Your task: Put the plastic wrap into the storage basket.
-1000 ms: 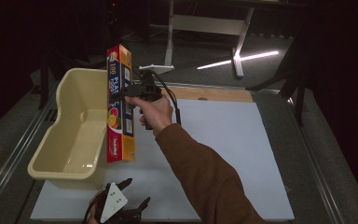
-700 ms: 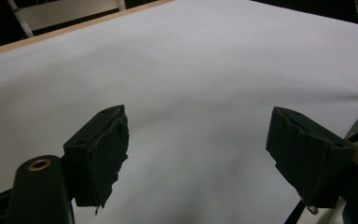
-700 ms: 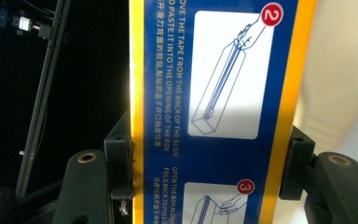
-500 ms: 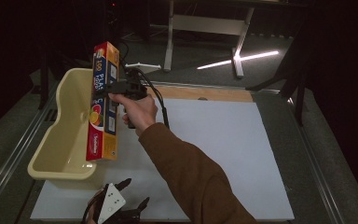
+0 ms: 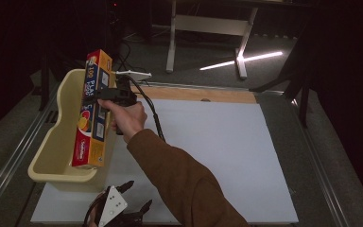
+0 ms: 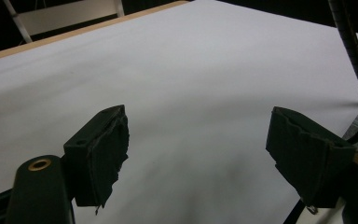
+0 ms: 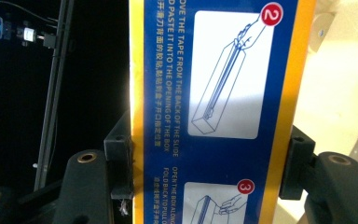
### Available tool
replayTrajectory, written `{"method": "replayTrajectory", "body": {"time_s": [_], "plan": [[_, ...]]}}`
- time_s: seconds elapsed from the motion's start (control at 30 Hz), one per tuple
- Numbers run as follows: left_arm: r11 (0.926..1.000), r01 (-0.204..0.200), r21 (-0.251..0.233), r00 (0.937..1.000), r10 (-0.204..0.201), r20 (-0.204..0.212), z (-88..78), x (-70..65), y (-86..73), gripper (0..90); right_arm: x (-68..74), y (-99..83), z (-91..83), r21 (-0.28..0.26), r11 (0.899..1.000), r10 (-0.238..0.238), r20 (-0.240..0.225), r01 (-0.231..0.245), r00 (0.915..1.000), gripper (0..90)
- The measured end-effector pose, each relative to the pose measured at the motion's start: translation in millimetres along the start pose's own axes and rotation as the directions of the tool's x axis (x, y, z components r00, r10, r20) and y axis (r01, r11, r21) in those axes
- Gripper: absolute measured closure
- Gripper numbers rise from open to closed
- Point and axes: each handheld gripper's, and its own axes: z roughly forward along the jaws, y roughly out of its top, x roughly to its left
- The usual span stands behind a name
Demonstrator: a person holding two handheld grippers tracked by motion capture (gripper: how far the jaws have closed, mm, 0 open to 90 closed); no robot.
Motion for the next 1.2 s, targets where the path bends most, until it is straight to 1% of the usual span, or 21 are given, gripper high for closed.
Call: {"method": "replayTrajectory", "body": {"time_s": [0.07, 0.23, 0.3, 0.37, 0.5, 0.73, 0.83, 0.97, 1.1, 1.13, 1.2], "plan": [[1.0, 0.007, -0.002, 1.0, -0.007, 0.001, 0.0, 0.4, 0.0, 21.0, -0.7, -0.6, 3.5, -0.002, 1.0, 0.005, 0.001, -0.005, 1.0, 38.9], [1.0, 0.007, 0.0, 1.0, -0.007, -0.002, -0.5, 1.2, -0.6, 21.0, -1.8, -2.1, 12.2, -0.001, 1.0, 0.013, 0.0, -0.013, 0.9999, 38.9], [1.0, 0.008, 0.0, 1.0, -0.008, -0.002, -0.5, 1.3, -0.7, 21.0, -2.0, -2.4, 13.6, -0.001, 1.0, 0.011, 0.005, -0.011, 0.9999, 38.9], [1.0, 0.008, -0.005, 1.0, -0.008, -0.004, -1.1, 1.2, -0.7, 21.0, -3.1, -2.7, 17.6, -0.004, 1.0, 0.018, 0.01, -0.018, 0.9998, 38.9], [0.9999, 0.01, -0.007, 1.0, -0.01, -0.003, -1.3, 1.2, -0.7, 21.0, -4.9, -3.0, 22.1, -0.016, 0.999, 0.039, 0.006, -0.039, 0.9992, 38.8], [0.9998, 0.013, -0.013, 0.9999, -0.013, -0.004, -3.1, 2.2, -0.7, 21.0, -7.0, -5.8, 28.3, -0.024, 0.999, 0.045, 0.018, -0.044, 0.9988, 38.9], [0.9997, 0.018, -0.019, 0.9998, -0.018, -0.001, -3.9, 2.1, -0.9, 21.1, -8.3, -7.1, 31.4, -0.023, 0.999, 0.039, 0.03, -0.038, 0.9988, 38.9], [0.9996, 0.02, -0.021, 0.9998, -0.02, -0.003, -4.0, 3.0, -1.3, 21.1, -11.5, -8.6, 35.2, -0.018, 0.998, 0.054, 0.032, -0.054, 0.998, 38.8], [0.9995, 0.023, -0.023, 0.9997, -0.023, -0.005, -4.5, 3.4, -1.4, 21.1, -14.1, -9.8, 37.8, -0.011, 0.998, 0.059, 0.038, -0.058, 0.9976, 38.8], [0.9994, 0.025, -0.024, 0.9996, -0.026, -0.007, -4.6, 3.6, -1.7, 21.1, -16.4, -10.3, 39.0, -0.006, 0.997, 0.074, 0.033, -0.073, 0.9968, 38.8], [0.9994, 0.026, -0.023, 0.9996, -0.026, -0.008, -4.8, 4.0, -1.8, 21.1, -17.9, -10.8, 39.9, -0.004, 0.997, 0.078, 0.029, -0.078, 0.9965, 38.7]]}}
